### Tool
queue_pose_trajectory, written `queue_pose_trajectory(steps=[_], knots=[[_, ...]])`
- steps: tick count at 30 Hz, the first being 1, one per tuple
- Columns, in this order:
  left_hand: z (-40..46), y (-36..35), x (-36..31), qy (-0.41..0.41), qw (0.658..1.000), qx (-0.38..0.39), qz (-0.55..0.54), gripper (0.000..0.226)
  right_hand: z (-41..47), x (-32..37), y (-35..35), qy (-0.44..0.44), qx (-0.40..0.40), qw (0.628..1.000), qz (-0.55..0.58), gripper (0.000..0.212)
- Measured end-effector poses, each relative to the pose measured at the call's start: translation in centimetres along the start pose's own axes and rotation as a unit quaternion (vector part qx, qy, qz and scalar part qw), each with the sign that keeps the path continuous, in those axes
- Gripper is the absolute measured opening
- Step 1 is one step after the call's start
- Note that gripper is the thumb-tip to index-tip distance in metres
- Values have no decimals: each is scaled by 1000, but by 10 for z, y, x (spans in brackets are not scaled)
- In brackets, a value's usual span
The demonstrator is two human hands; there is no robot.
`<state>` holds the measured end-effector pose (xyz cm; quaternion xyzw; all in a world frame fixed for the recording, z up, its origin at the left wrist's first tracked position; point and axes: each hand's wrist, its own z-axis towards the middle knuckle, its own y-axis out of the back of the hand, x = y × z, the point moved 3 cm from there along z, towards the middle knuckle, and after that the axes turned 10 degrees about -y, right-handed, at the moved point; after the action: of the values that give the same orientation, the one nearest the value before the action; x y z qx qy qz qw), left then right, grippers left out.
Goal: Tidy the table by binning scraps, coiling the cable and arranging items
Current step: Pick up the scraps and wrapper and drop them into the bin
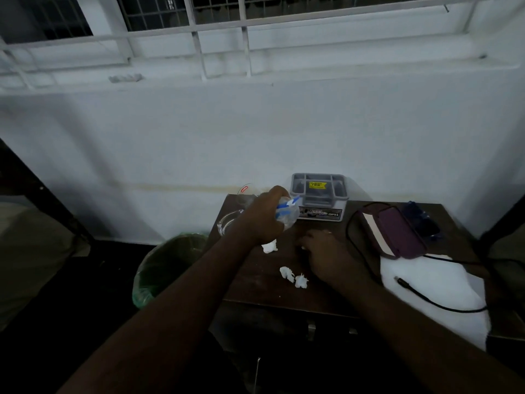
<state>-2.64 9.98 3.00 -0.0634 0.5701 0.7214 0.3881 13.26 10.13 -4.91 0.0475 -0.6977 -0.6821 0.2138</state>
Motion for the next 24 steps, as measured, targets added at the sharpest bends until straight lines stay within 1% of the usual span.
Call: queue_pose_trajectory(steps=[1, 3, 4, 6, 8, 10, 13, 14, 15, 17, 18, 19, 20, 21, 24], knots=[[0, 1, 1, -2, 1000, 0, 6, 40, 1, 2, 5, -5, 5, 1000, 13, 32], [-3, 2, 4, -1, 1000, 0, 21, 41, -3, 5, 15, -17, 14, 997, 77, 28], [-4, 2, 6, 2, 1000, -3, 26, 43, -10, 7, 20, -9, 7, 993, 116, 26], [-5, 3, 10, 8, 999, -10, 35, 46, -33, 11, 27, 26, -30, 983, 180, 20], [-7, 3, 13, 10, 999, -13, 36, 48, -59, 17, 26, 46, -38, 976, 208, 13], [-7, 4, 15, 5, 999, -22, 44, 49, -69, 19, 16, 34, -7, 981, 189, 17], [-8, 8, 18, -6, 998, -34, 61, 48, -61, 19, 2, -13, 73, 989, 126, 27], [-9, 9, 19, -5, 998, -35, 60, 46, -57, 17, 3, -31, 79, 988, 125, 29], [-10, 11, 21, -3, 998, -36, 57, 45, -55, 16, 6, -38, 49, 988, 141, 28], [-12, 13, 24, 4, 998, -37, 47, 45, -56, 17, 14, -27, -69, 979, 190, 20], [-13, 14, 25, 8, 998, -34, 43, 45, -57, 22, 19, -13, -103, 974, 200, 17], [-14, 14, 26, 11, 999, -32, 39, 45, -58, 29, 19, 7, -114, 974, 198, 15], [-14, 15, 27, 11, 999, -32, 36, 45, -58, 36, 15, 26, -111, 975, 193, 14], [-14, 15, 27, 11, 999, -32, 35, 44, -55, 42, 8, 37, -92, 978, 182, 15], [-17, 14, 29, 10, 998, -34, 46, 40, -42, 48, -21, 42, 6, 994, 103, 22]])
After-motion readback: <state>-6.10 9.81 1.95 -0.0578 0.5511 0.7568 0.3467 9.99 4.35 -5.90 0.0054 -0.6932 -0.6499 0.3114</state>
